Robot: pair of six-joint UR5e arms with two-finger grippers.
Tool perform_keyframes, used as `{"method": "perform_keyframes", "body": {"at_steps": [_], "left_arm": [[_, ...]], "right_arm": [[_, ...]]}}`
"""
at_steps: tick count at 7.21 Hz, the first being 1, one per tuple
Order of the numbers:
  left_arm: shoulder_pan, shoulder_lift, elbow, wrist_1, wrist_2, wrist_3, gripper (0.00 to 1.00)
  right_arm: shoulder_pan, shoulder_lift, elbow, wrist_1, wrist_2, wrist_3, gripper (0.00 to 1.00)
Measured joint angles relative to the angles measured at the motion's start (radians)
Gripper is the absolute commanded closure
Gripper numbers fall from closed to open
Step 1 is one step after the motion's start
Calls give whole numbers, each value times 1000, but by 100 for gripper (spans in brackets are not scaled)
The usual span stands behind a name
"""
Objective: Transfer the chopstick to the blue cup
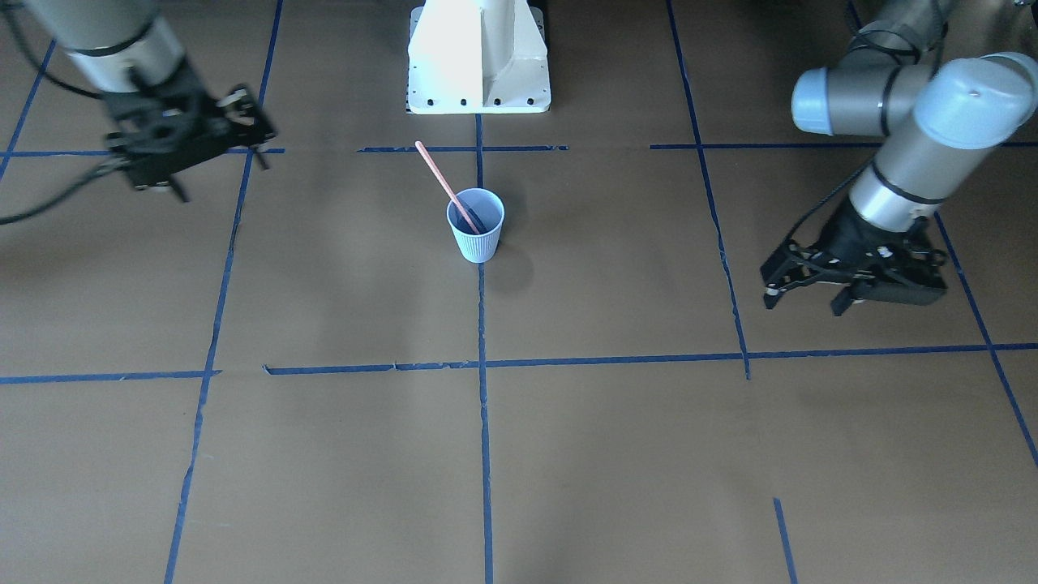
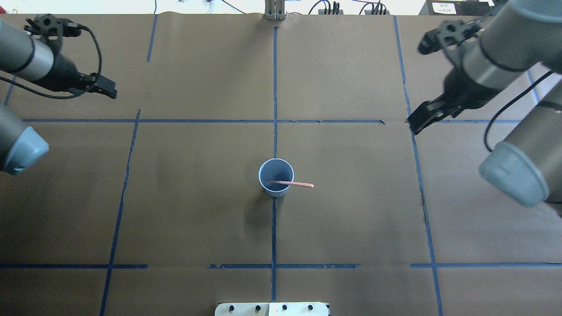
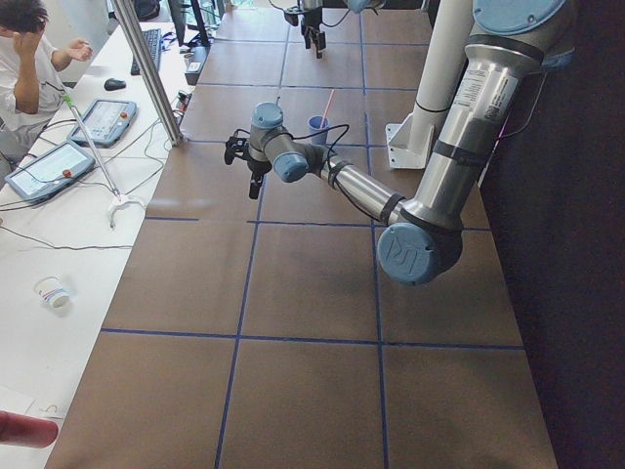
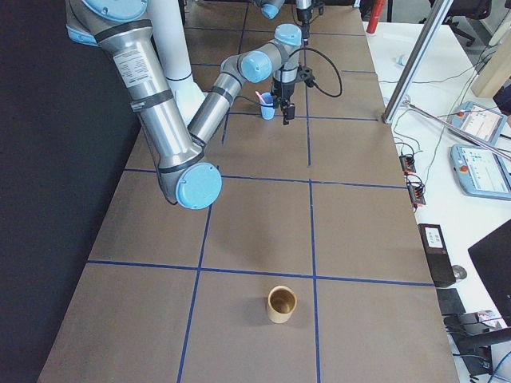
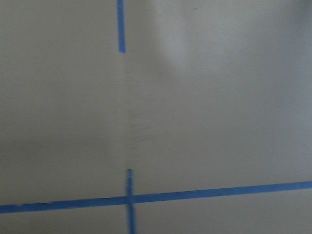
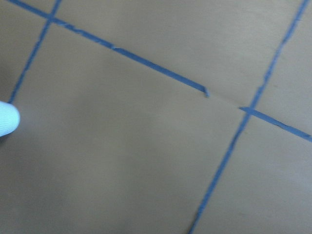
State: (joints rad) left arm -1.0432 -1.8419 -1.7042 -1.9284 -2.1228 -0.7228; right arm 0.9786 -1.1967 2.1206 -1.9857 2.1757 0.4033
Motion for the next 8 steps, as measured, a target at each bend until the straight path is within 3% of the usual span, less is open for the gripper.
{"method": "perform_keyframes", "body": {"at_steps": [2, 5, 8], "left_arm": [[-165, 73, 28, 51, -93, 298, 0], [-434, 92, 50, 349, -219, 808, 0], [-501, 94, 90, 445, -230, 947, 0]], "right_arm": [[246, -118, -82, 1, 77, -96, 0], [462, -230, -226, 3, 98, -396, 0], [589, -282, -374, 59, 101, -632, 0]]}}
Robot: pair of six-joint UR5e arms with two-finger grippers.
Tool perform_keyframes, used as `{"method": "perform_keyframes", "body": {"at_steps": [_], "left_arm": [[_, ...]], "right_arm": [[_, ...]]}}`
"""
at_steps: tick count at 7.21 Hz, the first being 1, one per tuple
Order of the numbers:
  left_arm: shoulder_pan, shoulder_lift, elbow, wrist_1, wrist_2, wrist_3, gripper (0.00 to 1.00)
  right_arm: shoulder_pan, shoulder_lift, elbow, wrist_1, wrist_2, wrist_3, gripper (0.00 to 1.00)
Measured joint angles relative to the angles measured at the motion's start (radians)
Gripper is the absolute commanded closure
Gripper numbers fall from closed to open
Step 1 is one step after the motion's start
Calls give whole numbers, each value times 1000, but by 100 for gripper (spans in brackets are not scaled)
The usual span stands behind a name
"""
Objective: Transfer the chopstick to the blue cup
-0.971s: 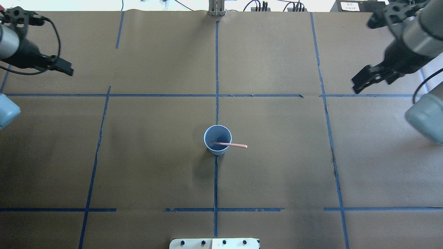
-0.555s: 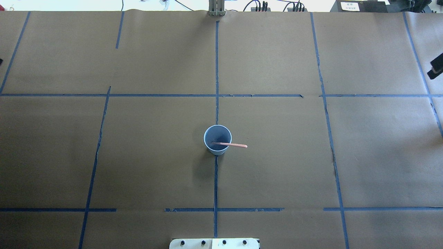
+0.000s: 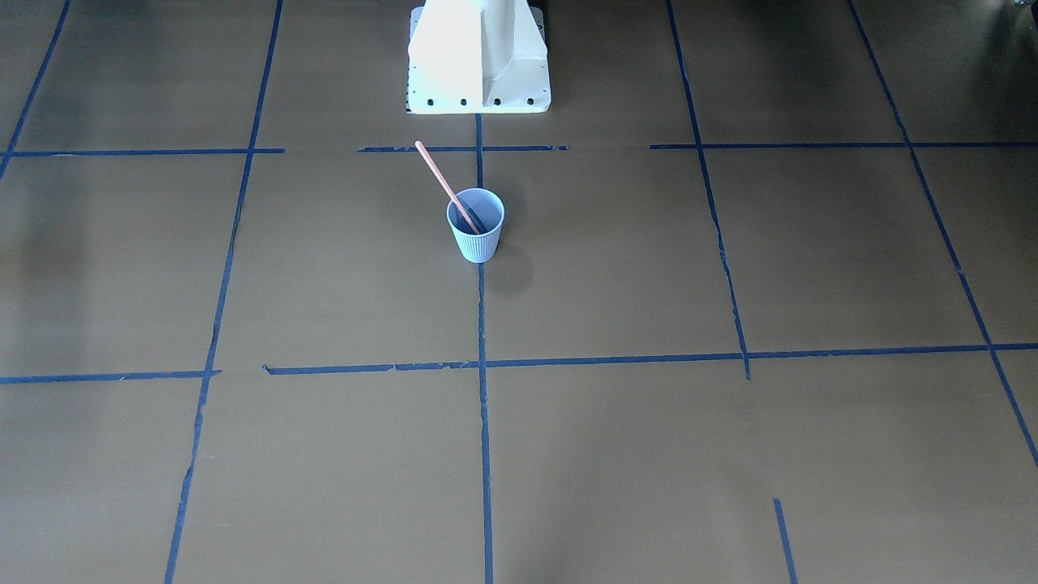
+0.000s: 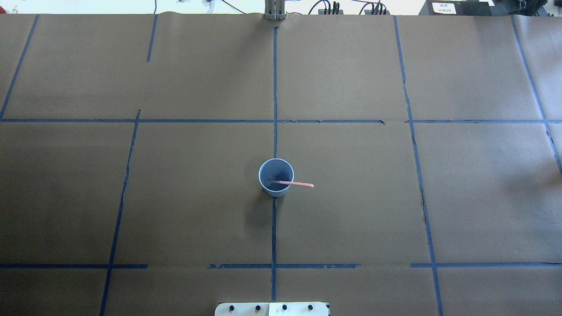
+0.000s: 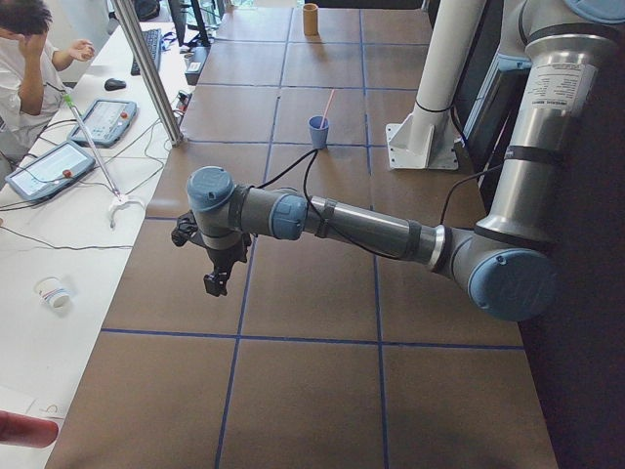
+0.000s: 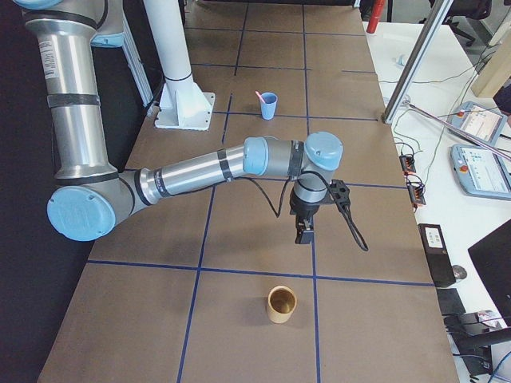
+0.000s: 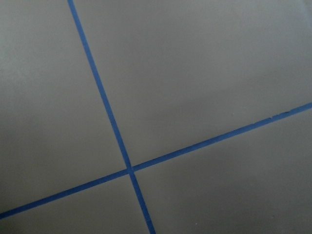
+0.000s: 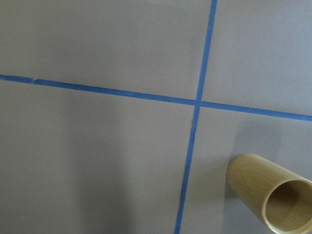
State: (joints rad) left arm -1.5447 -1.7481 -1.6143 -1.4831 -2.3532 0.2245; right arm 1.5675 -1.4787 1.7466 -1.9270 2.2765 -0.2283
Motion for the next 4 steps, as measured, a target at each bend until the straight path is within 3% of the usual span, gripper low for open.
{"method": "perform_keyframes", "body": {"at_steps": [4], "left_arm": [[-20, 27, -58, 72, -5, 1, 0]], "right_arm": [[61, -81, -38, 77, 40, -66, 0]]}}
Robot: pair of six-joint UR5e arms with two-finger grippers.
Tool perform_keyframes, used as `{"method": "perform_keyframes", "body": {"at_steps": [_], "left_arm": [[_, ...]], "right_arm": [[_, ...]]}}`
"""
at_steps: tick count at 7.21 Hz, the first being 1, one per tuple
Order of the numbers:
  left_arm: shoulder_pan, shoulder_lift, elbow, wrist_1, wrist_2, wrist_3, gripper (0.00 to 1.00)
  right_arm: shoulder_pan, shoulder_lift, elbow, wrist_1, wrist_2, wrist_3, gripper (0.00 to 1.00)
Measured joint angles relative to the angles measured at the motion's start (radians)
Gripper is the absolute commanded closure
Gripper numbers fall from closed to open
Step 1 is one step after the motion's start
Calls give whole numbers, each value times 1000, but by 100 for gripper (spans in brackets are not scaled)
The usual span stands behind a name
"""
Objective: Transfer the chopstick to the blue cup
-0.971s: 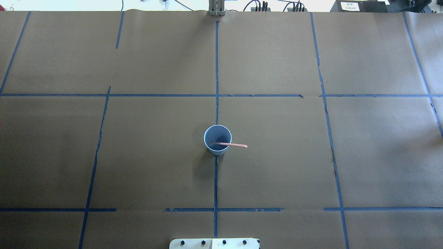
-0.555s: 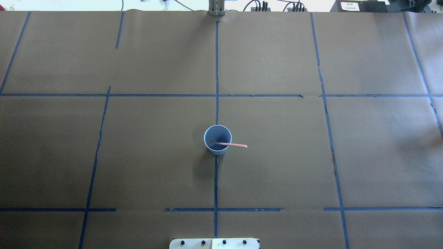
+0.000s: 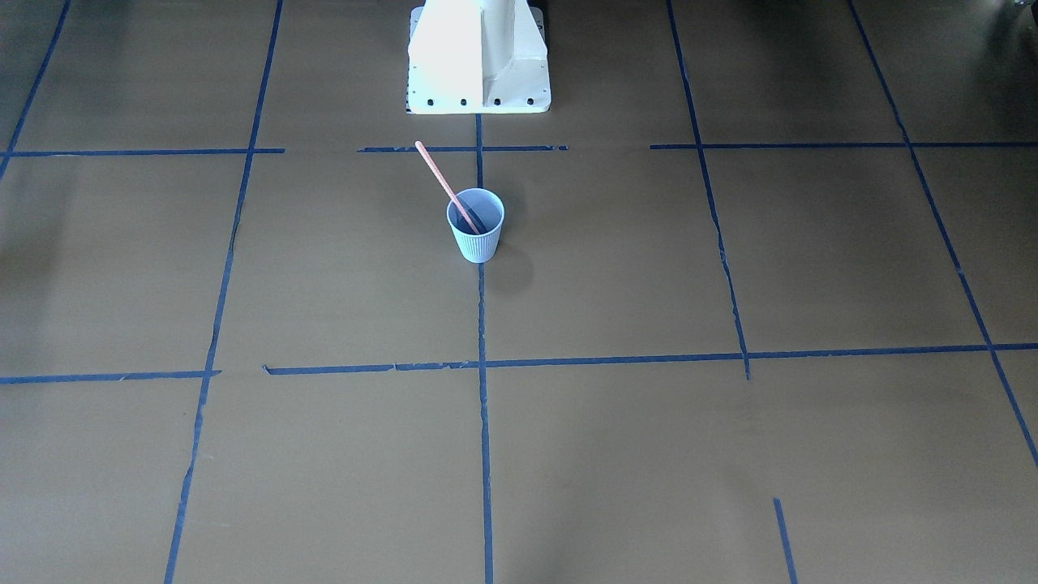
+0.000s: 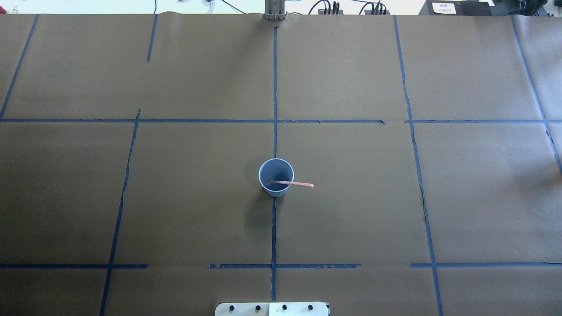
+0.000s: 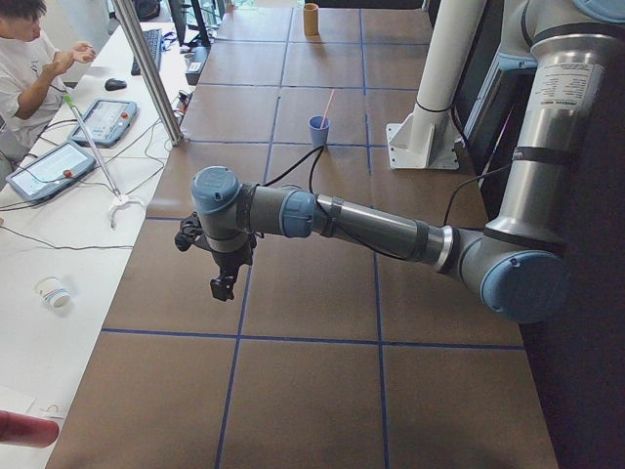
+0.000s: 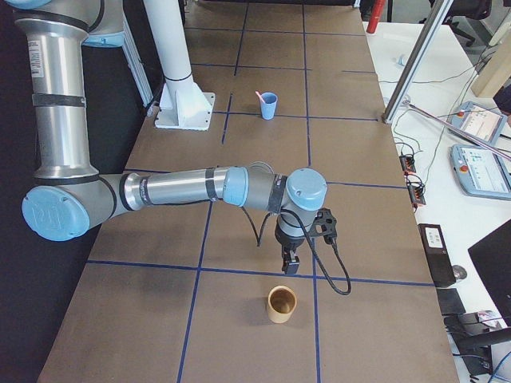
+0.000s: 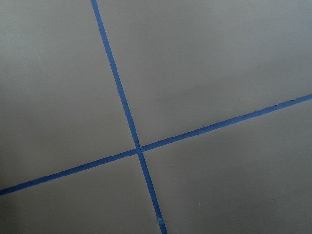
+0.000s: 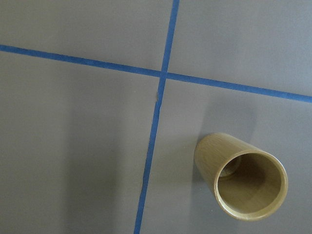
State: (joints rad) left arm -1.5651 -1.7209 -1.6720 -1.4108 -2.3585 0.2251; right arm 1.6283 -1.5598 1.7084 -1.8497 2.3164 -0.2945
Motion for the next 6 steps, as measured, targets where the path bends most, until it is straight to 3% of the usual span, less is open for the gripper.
{"method": "perform_keyframes", "body": {"at_steps": [6], "left_arm": [[51, 47, -40, 33, 6, -144, 0]], "right_arm": [[-29, -18, -28, 121, 35, 15, 0]]}}
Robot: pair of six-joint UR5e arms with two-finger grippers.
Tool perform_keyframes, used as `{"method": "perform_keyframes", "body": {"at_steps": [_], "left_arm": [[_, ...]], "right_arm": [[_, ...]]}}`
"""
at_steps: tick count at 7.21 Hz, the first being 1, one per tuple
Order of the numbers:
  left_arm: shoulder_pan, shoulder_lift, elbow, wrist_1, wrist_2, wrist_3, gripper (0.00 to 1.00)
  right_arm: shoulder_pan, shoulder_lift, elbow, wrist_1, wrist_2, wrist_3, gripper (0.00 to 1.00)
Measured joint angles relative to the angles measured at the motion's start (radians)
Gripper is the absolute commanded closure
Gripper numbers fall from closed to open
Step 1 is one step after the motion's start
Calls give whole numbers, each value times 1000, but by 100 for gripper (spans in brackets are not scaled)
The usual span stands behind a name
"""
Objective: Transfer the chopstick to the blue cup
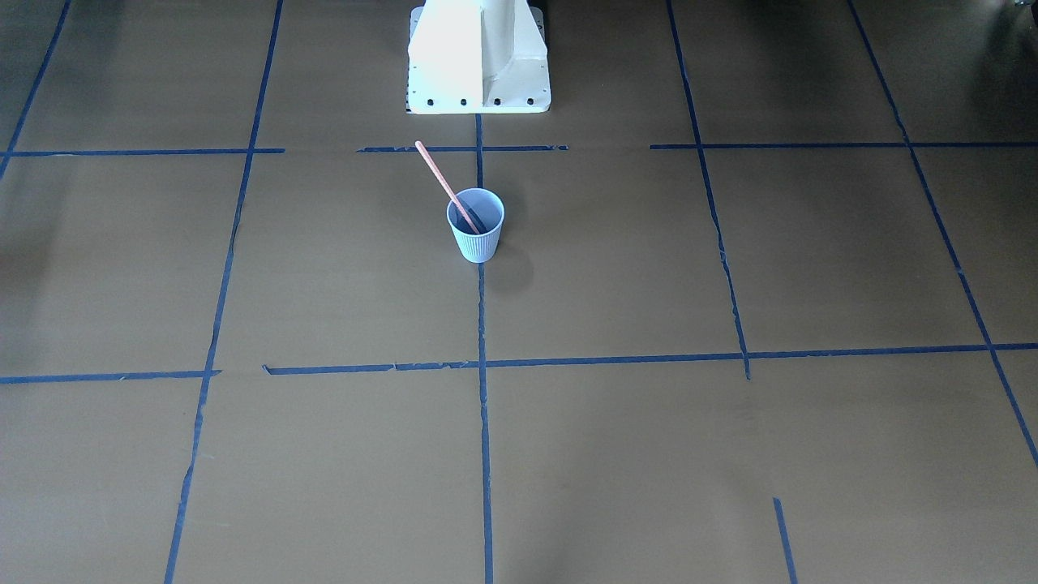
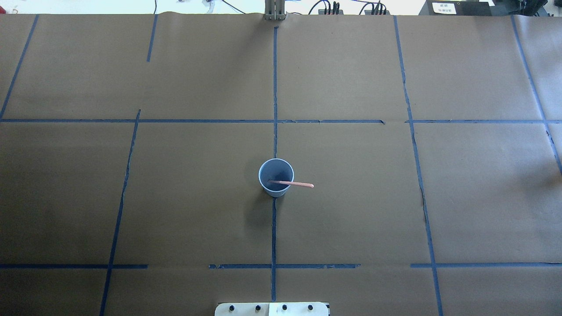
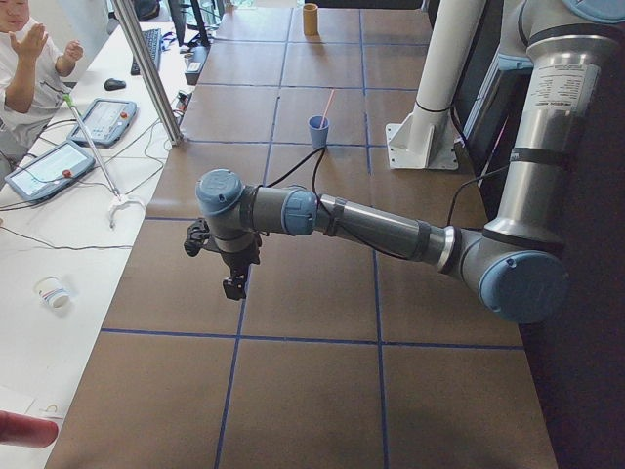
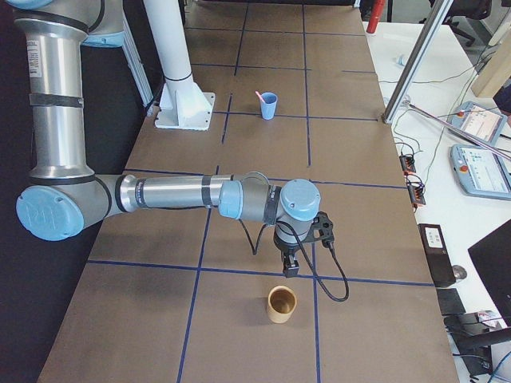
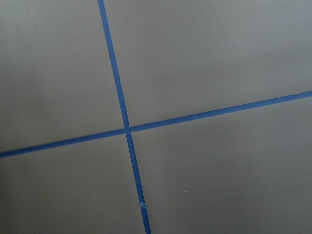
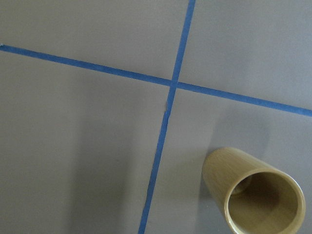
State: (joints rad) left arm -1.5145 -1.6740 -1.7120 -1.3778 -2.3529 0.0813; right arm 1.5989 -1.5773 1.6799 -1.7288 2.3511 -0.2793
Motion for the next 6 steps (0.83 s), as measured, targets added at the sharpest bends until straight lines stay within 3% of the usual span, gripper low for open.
{"method": "perform_keyframes", "body": {"at_steps": [3, 6], "left_arm": [[3, 71, 7, -76, 0, -21, 0], [3, 78, 39, -102, -23, -21, 0]], "right_arm": [[-47, 34, 15, 13, -48, 71, 0], [-49, 35, 1, 14, -22, 81, 0]]}}
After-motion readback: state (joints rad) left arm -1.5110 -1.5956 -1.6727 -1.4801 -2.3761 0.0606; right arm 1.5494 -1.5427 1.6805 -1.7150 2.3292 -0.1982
